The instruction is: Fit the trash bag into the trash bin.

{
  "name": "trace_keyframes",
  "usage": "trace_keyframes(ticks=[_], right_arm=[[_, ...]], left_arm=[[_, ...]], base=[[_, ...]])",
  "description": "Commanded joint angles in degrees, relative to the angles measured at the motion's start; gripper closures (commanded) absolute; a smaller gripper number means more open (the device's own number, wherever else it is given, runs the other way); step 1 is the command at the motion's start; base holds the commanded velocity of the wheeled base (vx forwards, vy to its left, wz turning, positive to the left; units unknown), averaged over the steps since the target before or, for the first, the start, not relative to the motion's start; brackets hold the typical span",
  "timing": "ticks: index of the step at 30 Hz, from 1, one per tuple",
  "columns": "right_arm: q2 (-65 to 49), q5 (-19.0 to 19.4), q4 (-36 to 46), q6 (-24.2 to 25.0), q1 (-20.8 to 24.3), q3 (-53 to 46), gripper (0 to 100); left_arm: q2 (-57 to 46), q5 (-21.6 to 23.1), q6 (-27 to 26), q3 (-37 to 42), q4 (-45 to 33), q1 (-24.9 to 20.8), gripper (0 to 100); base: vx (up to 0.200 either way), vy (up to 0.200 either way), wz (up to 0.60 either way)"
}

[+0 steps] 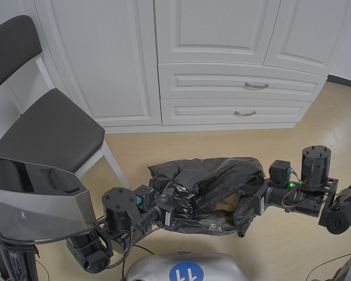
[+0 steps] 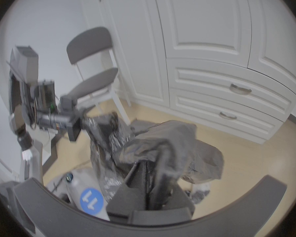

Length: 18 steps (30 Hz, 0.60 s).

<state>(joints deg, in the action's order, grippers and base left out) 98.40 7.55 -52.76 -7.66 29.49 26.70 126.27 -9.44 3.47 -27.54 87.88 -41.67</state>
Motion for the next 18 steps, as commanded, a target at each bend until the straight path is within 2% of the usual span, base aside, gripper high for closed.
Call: trace_keyframes(ticks=[1,6,8,11,12,14,18], right_arm=[[3.5,-0.3,-3.8,2.7,4.3,0.6,100],[4.4,-1.0,-5.4,4.8,7.7,1.1,100],[6.4,-4.4,-5.6,8.7,11.0,3.1,100],[9.2,-8.2,-5.6,12.3,13.3,6.4,100],[11.3,-10.9,-5.5,15.4,14.6,9.2,100],[13.7,-13.5,-4.9,19.5,15.9,12.8,100],[17.3,-16.3,-3.8,26.6,17.0,19.1,100]], left_arm=[[1.2,-0.1,0.0,-0.7,0.0,-0.6,100],[1.4,-0.1,0.1,-0.9,0.0,-1.0,100],[1.3,-0.1,0.1,-0.9,0.1,-1.3,100],[1.2,-0.1,0.2,-0.8,0.1,-1.7,100],[1.2,-0.1,0.2,-0.7,0.1,-1.8,100],[1.3,-0.1,0.2,-0.5,0.1,-1.8,100],[1.4,-0.1,0.3,-0.1,0.1,-1.6,100]], base=[[0.000,0.000,0.00],[0.000,0.000,0.00],[0.000,0.000,0.00],[0.000,0.000,0.00],[0.000,0.000,0.00],[0.000,0.000,0.00],[0.000,0.000,0.00]])
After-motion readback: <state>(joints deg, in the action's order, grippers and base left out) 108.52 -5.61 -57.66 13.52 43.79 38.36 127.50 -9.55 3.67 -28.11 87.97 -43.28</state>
